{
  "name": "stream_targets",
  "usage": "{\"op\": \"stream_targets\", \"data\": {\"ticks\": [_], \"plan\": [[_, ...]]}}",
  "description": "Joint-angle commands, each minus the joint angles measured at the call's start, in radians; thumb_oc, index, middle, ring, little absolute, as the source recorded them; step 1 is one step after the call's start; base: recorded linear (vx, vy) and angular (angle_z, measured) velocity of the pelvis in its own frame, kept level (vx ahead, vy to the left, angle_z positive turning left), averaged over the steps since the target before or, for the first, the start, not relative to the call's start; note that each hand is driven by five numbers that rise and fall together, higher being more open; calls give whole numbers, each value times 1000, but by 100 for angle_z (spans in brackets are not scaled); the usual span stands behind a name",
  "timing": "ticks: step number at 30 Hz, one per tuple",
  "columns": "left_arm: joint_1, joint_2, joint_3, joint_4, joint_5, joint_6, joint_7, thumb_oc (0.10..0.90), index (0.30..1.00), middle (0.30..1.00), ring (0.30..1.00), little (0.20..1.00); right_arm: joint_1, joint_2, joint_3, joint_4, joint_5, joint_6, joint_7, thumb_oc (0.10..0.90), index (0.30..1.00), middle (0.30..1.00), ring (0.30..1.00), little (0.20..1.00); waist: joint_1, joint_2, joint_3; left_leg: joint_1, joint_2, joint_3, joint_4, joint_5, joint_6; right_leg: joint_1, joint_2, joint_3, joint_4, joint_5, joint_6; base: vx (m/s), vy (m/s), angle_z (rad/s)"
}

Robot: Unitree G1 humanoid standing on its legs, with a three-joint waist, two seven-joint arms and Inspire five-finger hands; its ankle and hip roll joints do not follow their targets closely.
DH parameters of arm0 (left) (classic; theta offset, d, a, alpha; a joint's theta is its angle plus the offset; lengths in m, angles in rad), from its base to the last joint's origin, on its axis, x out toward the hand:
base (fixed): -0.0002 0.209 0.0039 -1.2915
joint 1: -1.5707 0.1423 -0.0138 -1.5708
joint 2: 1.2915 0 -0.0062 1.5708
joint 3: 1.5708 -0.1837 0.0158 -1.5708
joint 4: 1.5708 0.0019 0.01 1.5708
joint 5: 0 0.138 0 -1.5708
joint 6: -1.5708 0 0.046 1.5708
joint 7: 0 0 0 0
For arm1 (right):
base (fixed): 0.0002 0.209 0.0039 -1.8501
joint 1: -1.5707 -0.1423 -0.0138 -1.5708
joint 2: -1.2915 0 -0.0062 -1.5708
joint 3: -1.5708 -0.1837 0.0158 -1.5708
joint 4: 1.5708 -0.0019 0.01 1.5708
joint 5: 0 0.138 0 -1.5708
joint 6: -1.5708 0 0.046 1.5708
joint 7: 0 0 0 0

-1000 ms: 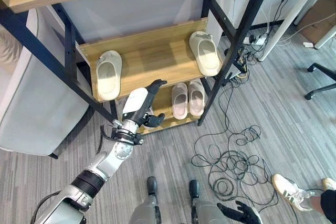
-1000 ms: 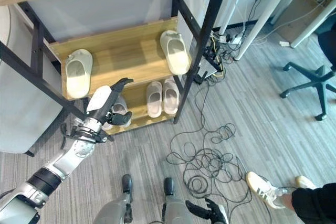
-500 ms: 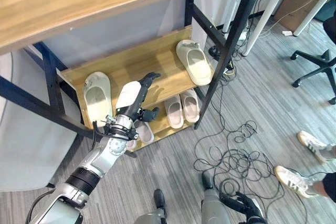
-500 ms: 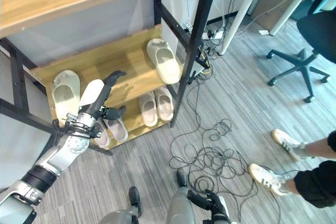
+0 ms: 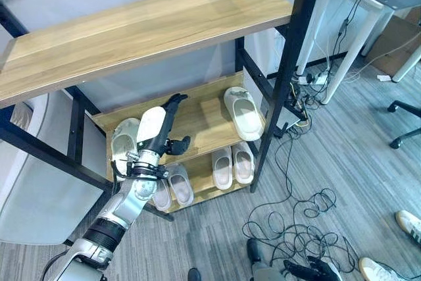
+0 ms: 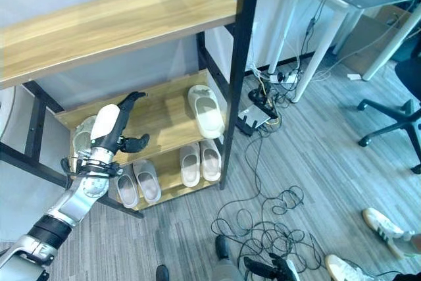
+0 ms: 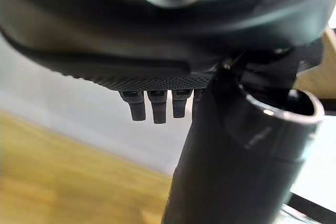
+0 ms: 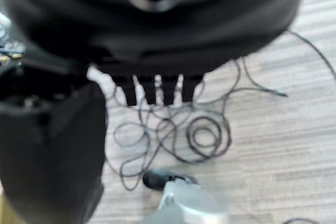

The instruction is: Arrange the slippers neatly on the shoe rack.

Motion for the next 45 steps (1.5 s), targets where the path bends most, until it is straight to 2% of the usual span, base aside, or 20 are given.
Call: {"op": "stream_targets", "data": {"ticks": [1,7,12,16,20,27,33,38,45], "plan": [[-92,90,107,-8,39,-8,118,800,900,900,900,900,40,7,9,0,-11,-14,-10,800,900,900,900,900,3,-19,-40,-24,-43,-4,18,-129,42,72,-72,-9,17,-240,84,54,6,4],[-73,118,168,63,15,19,147,800,900,900,900,900,46,5,4,3,-14,-8,-8,800,900,900,900,900,10,-15,-44,-35,-46,-2,10,-129,41,69,-73,-6,12,-241,87,13,5,1],[-83,147,168,105,-5,13,151,800,900,900,900,900,38,-9,7,-2,-19,-10,-8,800,900,900,900,900,7,-13,-40,-42,-49,2,8,-130,42,61,-76,-4,12,-239,90,1,6,0],[-101,156,146,153,-24,11,146,800,900,900,900,900,32,-25,5,-10,-24,-9,-15,800,900,900,900,900,0,-8,-34,-60,-53,8,9,-129,44,39,-80,3,13,-231,96,-13,37,-4],[-146,187,91,184,31,36,136,800,900,900,900,900,29,-33,6,-3,-29,-14,-19,800,900,900,900,900,-3,-8,-25,-88,-55,13,12,-127,47,12,-82,9,13,-222,101,-21,31,-11],[-201,188,48,214,65,51,150,800,900,900,900,900,24,-41,12,4,-43,-18,-31,800,900,900,900,900,5,-20,-21,-107,-55,15,17,-126,50,-3,-81,15,12,-216,105,-2,4,0],[-223,213,31,175,119,66,158,800,900,900,900,900,22,-37,10,13,-38,-21,-32,800,900,900,900,900,11,-24,-21,-109,-58,10,16,-128,54,-5,-84,14,12,-216,109,2,6,0],[-280,234,-30,186,195,87,148,800,900,900,900,900,14,-43,29,4,-51,-22,-28,800,900,900,900,900,10,-31,-23,-104,-58,7,15,-131,55,0,-84,9,12,-218,111,6,4,0],[-300,268,-57,175,272,101,141,800,900,900,900,900,7,-33,48,-2,-66,-20,-23,800,900,900,900,900,12,-49,-28,-105,-58,5,11,-132,54,0,-83,3,12,-217,113,0,0,0]]}}
